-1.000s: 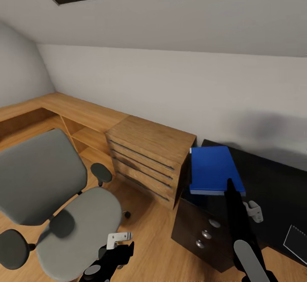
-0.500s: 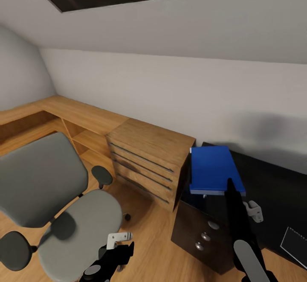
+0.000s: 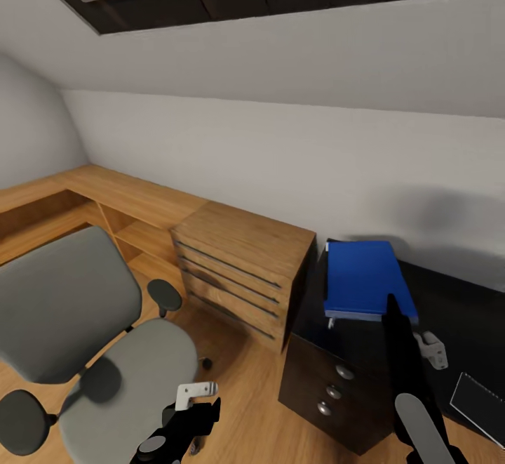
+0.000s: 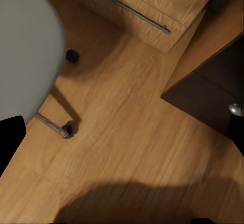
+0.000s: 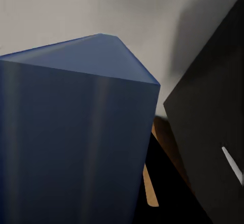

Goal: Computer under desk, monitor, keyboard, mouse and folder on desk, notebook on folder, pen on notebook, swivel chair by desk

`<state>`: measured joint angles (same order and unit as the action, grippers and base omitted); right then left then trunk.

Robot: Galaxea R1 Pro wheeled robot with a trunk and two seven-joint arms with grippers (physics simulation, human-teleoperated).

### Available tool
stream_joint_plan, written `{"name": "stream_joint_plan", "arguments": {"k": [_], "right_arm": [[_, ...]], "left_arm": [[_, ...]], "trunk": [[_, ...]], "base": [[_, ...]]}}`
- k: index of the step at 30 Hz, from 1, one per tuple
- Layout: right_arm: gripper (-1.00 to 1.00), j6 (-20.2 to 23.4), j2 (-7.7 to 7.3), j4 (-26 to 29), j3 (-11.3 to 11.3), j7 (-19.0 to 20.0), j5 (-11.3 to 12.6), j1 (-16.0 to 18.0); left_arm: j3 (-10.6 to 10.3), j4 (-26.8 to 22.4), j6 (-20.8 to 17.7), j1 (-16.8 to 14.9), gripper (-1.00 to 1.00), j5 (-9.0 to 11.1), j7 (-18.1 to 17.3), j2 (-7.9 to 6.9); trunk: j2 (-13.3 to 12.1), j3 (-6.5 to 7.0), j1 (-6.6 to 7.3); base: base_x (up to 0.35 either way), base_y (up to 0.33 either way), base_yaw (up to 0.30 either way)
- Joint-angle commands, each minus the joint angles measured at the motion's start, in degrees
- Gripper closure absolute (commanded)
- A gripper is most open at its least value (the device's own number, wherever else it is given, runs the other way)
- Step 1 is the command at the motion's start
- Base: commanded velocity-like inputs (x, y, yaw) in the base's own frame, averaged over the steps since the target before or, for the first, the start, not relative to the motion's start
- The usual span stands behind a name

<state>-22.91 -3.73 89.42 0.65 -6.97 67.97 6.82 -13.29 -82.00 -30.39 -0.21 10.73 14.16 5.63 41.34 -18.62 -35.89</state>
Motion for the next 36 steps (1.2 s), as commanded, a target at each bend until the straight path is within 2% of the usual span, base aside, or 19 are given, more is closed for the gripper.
{"name": "stream_joint_plan", "arguments": {"k": [1, 12, 19, 21, 22, 27, 31, 33, 36], "right_arm": [[1.0, -0.2, -0.04, 0.1, -0.1, -0.2, 0.2, 0.1], [1.0, 1.1, -0.05, 0.0, -2.8, -0.7, 0.2, 0.1], [1.0, 4.8, 0.03, -0.1, -5.7, -2.0, 0.3, 0.1], [1.0, 5.5, 0.14, -0.1, -6.1, -2.1, 0.3, 0.1], [1.0, 6.0, 0.28, -0.1, -6.5, -2.2, 0.3, 0.0], [1.0, 6.1, 0.26, -0.1, -7.0, -2.3, 0.3, 0.0], [1.0, 6.2, 0.23, 0.0, -7.7, -2.3, 0.3, 0.0], [1.0, 6.2, 0.22, 0.0, -7.9, -2.3, 0.3, 0.0], [1.0, 6.2, 0.26, -0.1, -8.4, -2.3, 0.3, 0.0]], "left_arm": [[-0.1, -0.1, -0.2, 0.0, -1.0, 0.6, 0.5, -0.01], [-0.1, -0.1, -0.2, 0.0, -1.0, 0.6, 0.5, -0.01], [0.0, 0.2, -0.2, 0.0, -1.0, 0.7, 0.5, -0.01], [0.1, 1.5, -0.3, -0.1, -1.0, 0.7, 0.5, -0.01], [0.1, 5.0, -0.3, 0.0, -1.0, 0.7, 0.5, -0.01], [0.1, 8.5, -0.3, 0.0, -1.0, 0.7, 0.3, -0.07], [0.1, 15.2, 0.2, -0.1, -1.0, 0.7, 0.2, -0.22], [0.1, 18.5, 1.7, -0.1, -1.0, 0.6, 0.2, -0.2], [0.0, 22.2, 7.7, -0.1, -1.0, 0.4, 0.1, -0.21]], "trunk": [[-0.4, 0.18, 0.21], [-4.8, 2.8, 2.63], [-7.6, 4.31, 4.16], [-8.4, 4.69, 4.6], [-8.8, 4.87, 4.82], [-10.8, 5.77, 5.92], [-11.6, 6.13, 6.36], [-11.6, 6.13, 6.36], [-11.6, 6.13, 6.36]], "base": [[0.0, 0.0, -0.177], [0.0, 0.0, -0.206], [0.0, 0.0, -0.157], [0.0, 0.0, -0.038], [0.0, 0.0, -0.013], [0.0, 0.0, -0.124], [0.0, 0.0, -0.242], [0.0, 0.0, -0.26], [0.0, 0.0, -0.265]]}}
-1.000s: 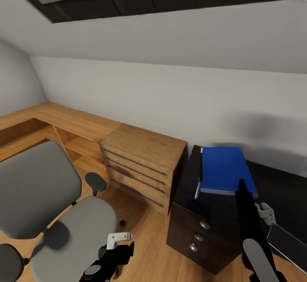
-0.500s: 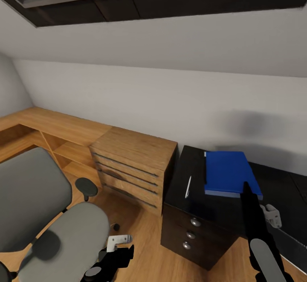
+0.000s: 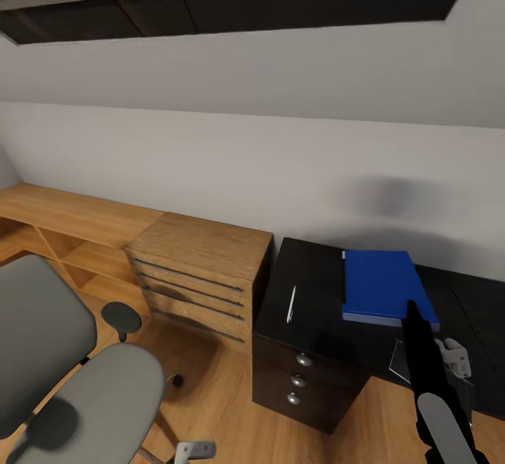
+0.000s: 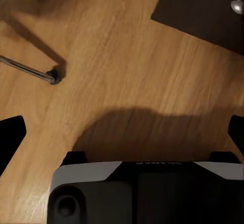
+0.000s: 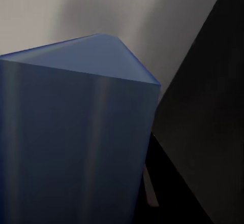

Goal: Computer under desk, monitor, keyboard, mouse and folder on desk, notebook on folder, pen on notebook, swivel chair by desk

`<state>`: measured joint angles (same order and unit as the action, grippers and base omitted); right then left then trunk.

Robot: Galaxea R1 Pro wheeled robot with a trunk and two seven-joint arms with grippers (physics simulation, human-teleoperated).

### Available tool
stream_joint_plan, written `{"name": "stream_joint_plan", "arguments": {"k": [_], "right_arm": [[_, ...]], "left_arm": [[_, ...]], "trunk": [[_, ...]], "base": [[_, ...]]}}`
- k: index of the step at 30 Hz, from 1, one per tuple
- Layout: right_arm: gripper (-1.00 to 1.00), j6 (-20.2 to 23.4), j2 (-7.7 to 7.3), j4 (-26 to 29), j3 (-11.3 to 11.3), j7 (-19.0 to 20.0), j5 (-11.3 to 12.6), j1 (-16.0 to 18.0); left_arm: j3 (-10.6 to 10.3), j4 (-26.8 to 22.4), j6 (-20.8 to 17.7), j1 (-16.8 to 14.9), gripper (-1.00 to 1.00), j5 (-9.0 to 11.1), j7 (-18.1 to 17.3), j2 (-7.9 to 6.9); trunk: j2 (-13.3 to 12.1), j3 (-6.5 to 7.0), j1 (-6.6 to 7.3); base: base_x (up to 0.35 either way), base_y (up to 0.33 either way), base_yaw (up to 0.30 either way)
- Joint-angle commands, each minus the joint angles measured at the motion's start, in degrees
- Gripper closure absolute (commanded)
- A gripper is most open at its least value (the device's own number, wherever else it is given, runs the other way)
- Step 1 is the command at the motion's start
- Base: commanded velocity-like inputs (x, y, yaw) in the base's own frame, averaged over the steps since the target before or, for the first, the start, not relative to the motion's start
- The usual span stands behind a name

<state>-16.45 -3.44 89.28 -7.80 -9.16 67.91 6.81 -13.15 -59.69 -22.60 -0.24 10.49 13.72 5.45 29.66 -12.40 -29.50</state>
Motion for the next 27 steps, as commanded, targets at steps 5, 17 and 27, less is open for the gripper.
{"name": "stream_joint_plan", "arguments": {"k": [5, 17, 27], "right_arm": [[1.0, -0.3, 0.0, 0.0, -0.2, -0.1, 0.3, 0.0], [1.0, -0.4, 0.08, -1.9, -0.1, 0.0, 0.3, 0.0], [1.0, -0.5, 0.02, -2.1, -0.2, 0.0, 0.3, 0.0]], "left_arm": [[-0.1, 4.8, 9.0, 0.0, -1.0, -0.5, 0.6, -0.08], [0.0, 7.2, 13.5, 0.0, -1.0, -0.8, 0.7, -0.79], [0.4, 7.3, 13.9, 0.0, -1.0, -0.7, 0.8, -2.19]], "trunk": [[0.1, -0.1, -0.02], [0.1, -0.1, -0.02], [0.1, -0.1, -0.02]], "base": [[0.0, 0.0, -0.267], [0.0, 0.0, -0.268], [0.0, 0.0, -0.268]]}}
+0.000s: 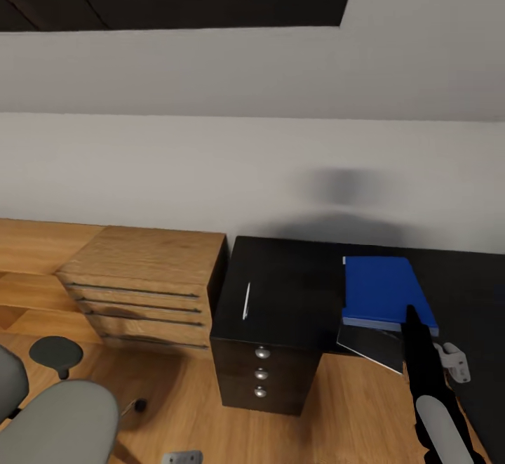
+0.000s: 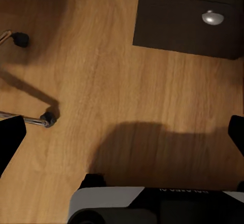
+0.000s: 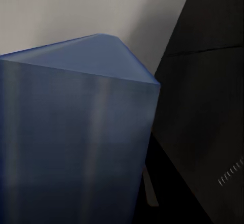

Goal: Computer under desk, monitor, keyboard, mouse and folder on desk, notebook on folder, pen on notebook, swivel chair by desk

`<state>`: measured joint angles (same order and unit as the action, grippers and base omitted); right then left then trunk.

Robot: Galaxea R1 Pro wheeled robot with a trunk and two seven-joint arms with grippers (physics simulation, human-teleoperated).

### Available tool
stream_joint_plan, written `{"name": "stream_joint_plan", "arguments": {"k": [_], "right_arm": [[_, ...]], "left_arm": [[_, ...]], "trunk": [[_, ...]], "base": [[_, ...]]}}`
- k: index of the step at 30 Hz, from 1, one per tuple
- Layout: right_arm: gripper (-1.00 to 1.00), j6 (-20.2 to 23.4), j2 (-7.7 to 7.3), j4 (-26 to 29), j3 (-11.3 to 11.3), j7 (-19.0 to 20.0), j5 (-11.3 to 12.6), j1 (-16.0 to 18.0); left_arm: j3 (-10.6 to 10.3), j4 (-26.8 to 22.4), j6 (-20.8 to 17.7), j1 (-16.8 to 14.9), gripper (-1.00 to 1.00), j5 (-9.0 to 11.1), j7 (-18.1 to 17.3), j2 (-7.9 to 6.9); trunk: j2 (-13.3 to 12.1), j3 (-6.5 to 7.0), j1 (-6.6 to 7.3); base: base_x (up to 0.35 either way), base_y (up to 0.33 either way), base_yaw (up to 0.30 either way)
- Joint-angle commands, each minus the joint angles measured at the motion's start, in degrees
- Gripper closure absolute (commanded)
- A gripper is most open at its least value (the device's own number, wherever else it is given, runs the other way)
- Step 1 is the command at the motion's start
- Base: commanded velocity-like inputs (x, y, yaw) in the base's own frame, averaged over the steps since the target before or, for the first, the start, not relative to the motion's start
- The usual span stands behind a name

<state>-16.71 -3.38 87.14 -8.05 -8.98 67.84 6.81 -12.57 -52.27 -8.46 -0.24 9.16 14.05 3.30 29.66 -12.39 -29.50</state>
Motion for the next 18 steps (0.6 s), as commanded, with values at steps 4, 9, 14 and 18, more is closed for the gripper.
{"name": "stream_joint_plan", "arguments": {"k": [4, 9, 14, 18], "right_arm": [[1.0, -0.3, 0.01, -0.2, 0.2, -0.1, 0.3, 0.0], [1.0, -0.5, 0.1, -3.7, 0.3, 0.2, 0.3, 0.1], [1.0, -1.6, 0.13, -5.5, 0.3, 0.3, 0.3, 0.1], [1.0, -2.4, 0.13, -5.9, 0.3, 0.3, 0.1, 0.2]], "left_arm": [[-0.2, 0.3, 1.9, 0.0, -1.0, 0.6, 0.5, -0.05], [-0.2, 0.5, 2.4, 0.0, -1.0, 0.6, 0.5, -0.07], [-0.2, 0.6, 2.5, 0.0, -1.0, 0.6, 0.5, -0.13], [-0.1, 0.6, 2.6, 0.0, -1.0, 0.6, 0.5, -0.2]], "trunk": [[0.1, -0.1, -0.02], [0.1, -0.1, -0.02], [0.1, -0.1, -0.02], [0.1, -0.1, -0.02]], "base": [[0.0, 0.0, -0.269], [0.0, 0.0, -0.269], [0.0, 0.0, -0.269], [0.0, 0.0, -0.269]]}}
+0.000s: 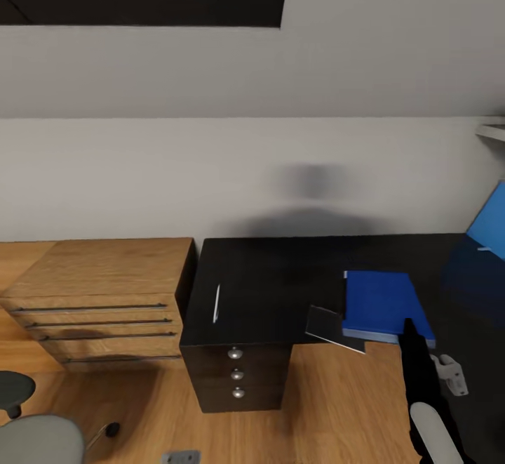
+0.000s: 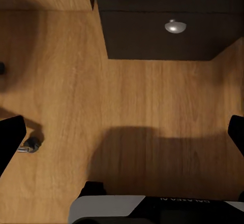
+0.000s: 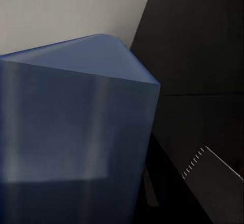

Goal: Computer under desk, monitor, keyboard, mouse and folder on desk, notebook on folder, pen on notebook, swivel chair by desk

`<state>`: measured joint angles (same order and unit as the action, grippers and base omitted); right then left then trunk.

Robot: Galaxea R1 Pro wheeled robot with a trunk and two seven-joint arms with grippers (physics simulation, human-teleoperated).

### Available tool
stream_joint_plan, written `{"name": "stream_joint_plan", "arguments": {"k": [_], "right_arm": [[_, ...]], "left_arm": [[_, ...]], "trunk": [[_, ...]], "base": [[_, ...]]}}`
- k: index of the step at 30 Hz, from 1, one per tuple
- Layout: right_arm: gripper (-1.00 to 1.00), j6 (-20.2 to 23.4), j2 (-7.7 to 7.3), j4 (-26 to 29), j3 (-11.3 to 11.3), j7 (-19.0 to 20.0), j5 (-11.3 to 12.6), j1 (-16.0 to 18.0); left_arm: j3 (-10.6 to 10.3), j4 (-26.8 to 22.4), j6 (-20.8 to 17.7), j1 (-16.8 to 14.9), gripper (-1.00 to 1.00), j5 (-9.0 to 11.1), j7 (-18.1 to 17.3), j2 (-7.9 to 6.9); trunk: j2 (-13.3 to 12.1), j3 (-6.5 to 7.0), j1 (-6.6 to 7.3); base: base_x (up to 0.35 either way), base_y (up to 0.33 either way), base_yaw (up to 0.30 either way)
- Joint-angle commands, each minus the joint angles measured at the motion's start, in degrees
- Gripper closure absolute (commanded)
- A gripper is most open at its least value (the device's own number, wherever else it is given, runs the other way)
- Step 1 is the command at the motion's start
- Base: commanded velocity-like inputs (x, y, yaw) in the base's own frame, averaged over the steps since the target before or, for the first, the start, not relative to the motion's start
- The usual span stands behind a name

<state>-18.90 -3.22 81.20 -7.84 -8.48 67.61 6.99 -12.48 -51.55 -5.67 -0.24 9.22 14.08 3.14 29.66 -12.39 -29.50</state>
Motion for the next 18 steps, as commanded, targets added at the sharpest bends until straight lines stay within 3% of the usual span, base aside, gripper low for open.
{"name": "stream_joint_plan", "arguments": {"k": [1, 18], "right_arm": [[1.0, -0.6, -0.03, 0.0, 0.1, -0.1, 0.3, 0.1], [1.0, -1.1, 0.14, 0.4, 0.5, -0.1, 0.3, 0.1]], "left_arm": [[-0.2, -0.1, -0.2, 0.0, -1.0, 0.5, 0.5, -0.05], [-0.2, -0.2, -0.2, 0.0, -1.0, 0.5, 0.5, -0.03]], "trunk": [[0.1, -0.1, -0.02], [0.1, -0.1, -0.02]], "base": [[0.0, 0.0, -0.269], [0.0, 0.0, -0.269]]}}
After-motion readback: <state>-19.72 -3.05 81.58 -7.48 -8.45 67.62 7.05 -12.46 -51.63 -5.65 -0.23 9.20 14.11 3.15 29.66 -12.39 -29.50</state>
